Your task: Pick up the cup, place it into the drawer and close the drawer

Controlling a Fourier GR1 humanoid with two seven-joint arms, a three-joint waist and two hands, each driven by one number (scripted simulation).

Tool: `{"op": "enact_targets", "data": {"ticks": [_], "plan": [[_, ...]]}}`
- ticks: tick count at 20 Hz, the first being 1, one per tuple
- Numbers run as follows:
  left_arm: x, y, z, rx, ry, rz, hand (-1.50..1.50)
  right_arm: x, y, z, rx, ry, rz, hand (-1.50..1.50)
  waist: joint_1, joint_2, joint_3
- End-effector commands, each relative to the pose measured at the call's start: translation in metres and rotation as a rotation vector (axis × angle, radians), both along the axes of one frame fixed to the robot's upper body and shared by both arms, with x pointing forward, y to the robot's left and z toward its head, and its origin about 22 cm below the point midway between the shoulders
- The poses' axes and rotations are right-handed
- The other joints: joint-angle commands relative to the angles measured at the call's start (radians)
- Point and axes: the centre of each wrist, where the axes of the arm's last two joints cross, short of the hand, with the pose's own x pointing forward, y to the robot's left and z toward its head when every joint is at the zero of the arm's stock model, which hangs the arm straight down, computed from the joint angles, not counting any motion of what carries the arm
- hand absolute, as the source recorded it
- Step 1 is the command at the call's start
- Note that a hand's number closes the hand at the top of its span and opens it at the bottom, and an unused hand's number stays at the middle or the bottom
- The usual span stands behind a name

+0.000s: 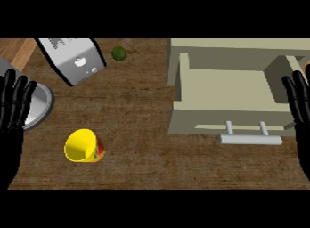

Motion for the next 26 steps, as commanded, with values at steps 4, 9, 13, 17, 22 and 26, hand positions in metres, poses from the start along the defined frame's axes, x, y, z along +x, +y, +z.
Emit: {"op": "enact_targets", "data": {"ticks": [4,9,13,17,22,26], "plan": [[-0.012,-0.010,-0.006,-0.055,-0.016,-0.129,-1.50,0.006,0.010,0.001,-0.022,0.033,0.009,-1.50,-0.013,0.003,0.024],[-0.029,-0.016,-0.018,-0.258,0.127,-0.233,-1.50,0.004,0.001,-0.006,0.062,0.118,0.087,-1.50,-0.010,0.003,0.024],[-0.011,-0.014,-0.012,-0.272,0.134,-0.218,-1.50,-0.002,0.001,-0.017,0.079,0.159,0.095,-1.50,-0.018,0.004,0.024],[-0.010,-0.022,-0.011,-0.272,0.116,-0.228,-1.50,0.015,0.023,-0.006,0.066,0.121,0.094,-1.50,-0.014,0.004,0.024],[-0.020,-0.022,-0.016,-0.268,0.139,-0.222,-1.50,0.009,0.009,-0.005,0.059,0.135,0.079,-1.50,-0.013,0.003,0.024],[-0.015,-0.032,-0.045,-0.246,0.130,-0.196,-1.50,0.005,0.009,-0.005,0.055,0.119,0.098,-1.50,-0.015,0.004,0.024]]}}
